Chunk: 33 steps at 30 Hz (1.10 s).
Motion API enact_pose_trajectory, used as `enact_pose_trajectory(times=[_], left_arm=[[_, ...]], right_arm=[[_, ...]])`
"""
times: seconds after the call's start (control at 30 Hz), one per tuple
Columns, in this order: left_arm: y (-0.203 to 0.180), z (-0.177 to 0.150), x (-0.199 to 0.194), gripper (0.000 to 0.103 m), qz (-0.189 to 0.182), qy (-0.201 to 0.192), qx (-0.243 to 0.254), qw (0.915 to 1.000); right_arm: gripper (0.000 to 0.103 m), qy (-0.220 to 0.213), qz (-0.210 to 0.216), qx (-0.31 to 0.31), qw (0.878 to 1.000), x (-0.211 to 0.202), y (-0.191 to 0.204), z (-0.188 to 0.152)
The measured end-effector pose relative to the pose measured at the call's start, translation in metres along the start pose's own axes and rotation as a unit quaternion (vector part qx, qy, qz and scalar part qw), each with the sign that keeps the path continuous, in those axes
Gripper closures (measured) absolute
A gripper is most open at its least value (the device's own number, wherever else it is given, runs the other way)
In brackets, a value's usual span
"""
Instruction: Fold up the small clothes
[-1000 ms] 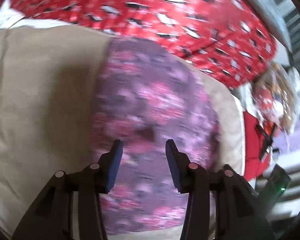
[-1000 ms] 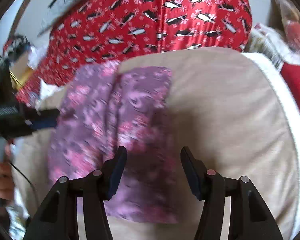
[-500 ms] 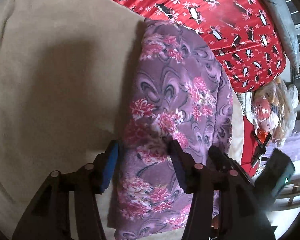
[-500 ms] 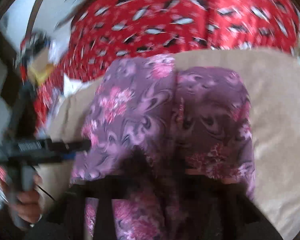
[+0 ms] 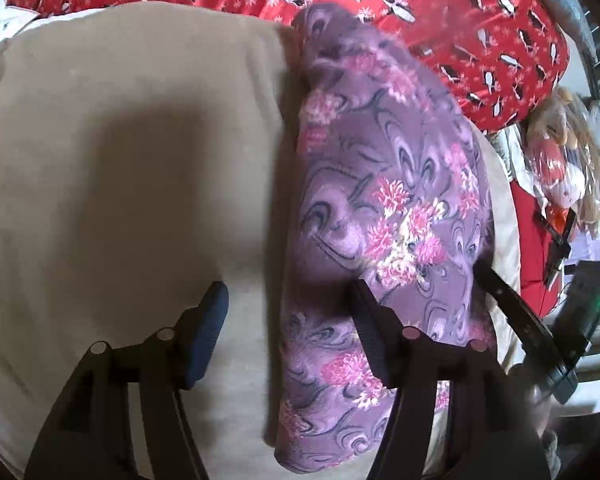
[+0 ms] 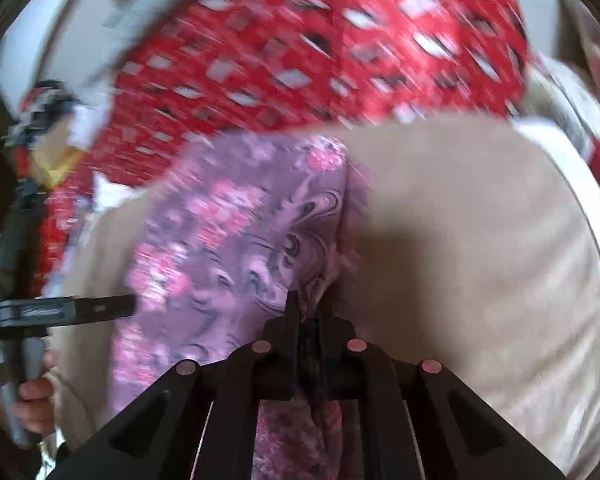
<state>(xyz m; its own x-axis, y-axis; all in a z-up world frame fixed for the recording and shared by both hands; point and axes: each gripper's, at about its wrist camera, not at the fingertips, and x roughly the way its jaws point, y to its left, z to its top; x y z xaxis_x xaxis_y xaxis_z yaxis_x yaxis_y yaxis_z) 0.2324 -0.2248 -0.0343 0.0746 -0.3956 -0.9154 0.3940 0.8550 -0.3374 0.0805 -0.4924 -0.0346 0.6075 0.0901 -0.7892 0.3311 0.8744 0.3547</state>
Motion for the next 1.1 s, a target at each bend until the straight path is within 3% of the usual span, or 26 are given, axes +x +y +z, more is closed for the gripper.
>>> enact_pose_trajectory(times=[0.13,0.2,0.27,0.33,0.37,0.4,0.47,0.5,0.57,0.6,0.63,0.7,0.77,0.83,0.9,0.97,1.1], left_arm=[[0.002,0.016,-0.014,0.041,-0.005,-0.023,0.0,0.9997],[-0.001,0.029,-0.016,0.041,-0.011,-0.031,-0.009,0.9994],[-0.009,0.048,-0.012,0.041,-0.005,-0.035,-0.011,0.9993],[-0.016,0.06,-0.006,0.041,0.006,-0.033,-0.003,0.9994],[-0.019,0.067,-0.003,0.041,0.009,-0.035,0.001,0.9994],[-0.021,0.073,-0.001,0.041,0.014,-0.042,0.004,0.999],[-0.022,0.082,0.007,0.039,0.035,-0.053,0.011,0.9979],[-0.021,0.086,0.015,0.032,0.042,-0.052,0.01,0.9977],[-0.014,0.09,0.031,0.023,0.056,-0.039,0.003,0.9977],[-0.01,0.092,0.037,0.022,0.048,-0.031,-0.005,0.9984],[-0.006,0.091,0.035,0.022,0.039,-0.032,-0.011,0.9987],[-0.005,0.091,0.024,0.022,0.033,-0.049,-0.006,0.9982],[-0.003,0.084,0.005,0.022,0.028,-0.078,-0.014,0.9964],[-0.003,0.076,-0.004,0.022,0.025,-0.095,-0.023,0.9949],[-0.009,0.074,0.007,0.022,0.063,-0.082,-0.011,0.9945],[-0.014,0.073,0.019,0.022,0.078,-0.056,0.011,0.9953],[-0.015,0.056,-0.011,0.023,0.062,-0.067,0.023,0.9956]], right_arm=[[0.084,-0.019,0.054,0.059,0.997,-0.009,-0.01,0.02],[0.058,-0.032,0.072,0.08,0.994,-0.008,-0.013,0.033],[0.045,-0.019,0.072,0.092,0.993,0.007,-0.013,0.048],[0.046,0.008,0.064,0.092,0.994,0.027,-0.005,0.06],[0.057,0.013,0.07,0.086,0.994,0.032,-0.004,0.065],[0.082,-0.004,0.074,0.066,0.995,0.03,0.001,0.072],[0.093,-0.041,0.077,0.043,0.995,0.022,0.002,0.079],[0.098,-0.054,0.076,0.056,0.994,0.023,-0.005,0.082],[0.098,-0.026,0.06,0.092,0.994,0.042,-0.023,0.082],[0.097,0.008,0.048,0.098,0.994,0.057,-0.028,0.08],[0.096,0.014,0.044,0.095,0.994,0.061,-0.029,0.078],[0.09,-0.012,0.039,0.077,0.996,0.047,-0.022,0.082],[0.089,-0.044,0.03,0.052,0.997,0.029,-0.012,0.087],[0.088,-0.068,0.053,0.022,0.996,0.019,0.0,0.088],[0.076,-0.051,0.035,-0.003,0.998,0.031,0.011,0.088],[0.074,0.026,-0.021,-0.019,0.999,0.064,0.015,0.083],[0.072,-0.016,0.014,0.022,1.0,0.021,0.001,0.081]])
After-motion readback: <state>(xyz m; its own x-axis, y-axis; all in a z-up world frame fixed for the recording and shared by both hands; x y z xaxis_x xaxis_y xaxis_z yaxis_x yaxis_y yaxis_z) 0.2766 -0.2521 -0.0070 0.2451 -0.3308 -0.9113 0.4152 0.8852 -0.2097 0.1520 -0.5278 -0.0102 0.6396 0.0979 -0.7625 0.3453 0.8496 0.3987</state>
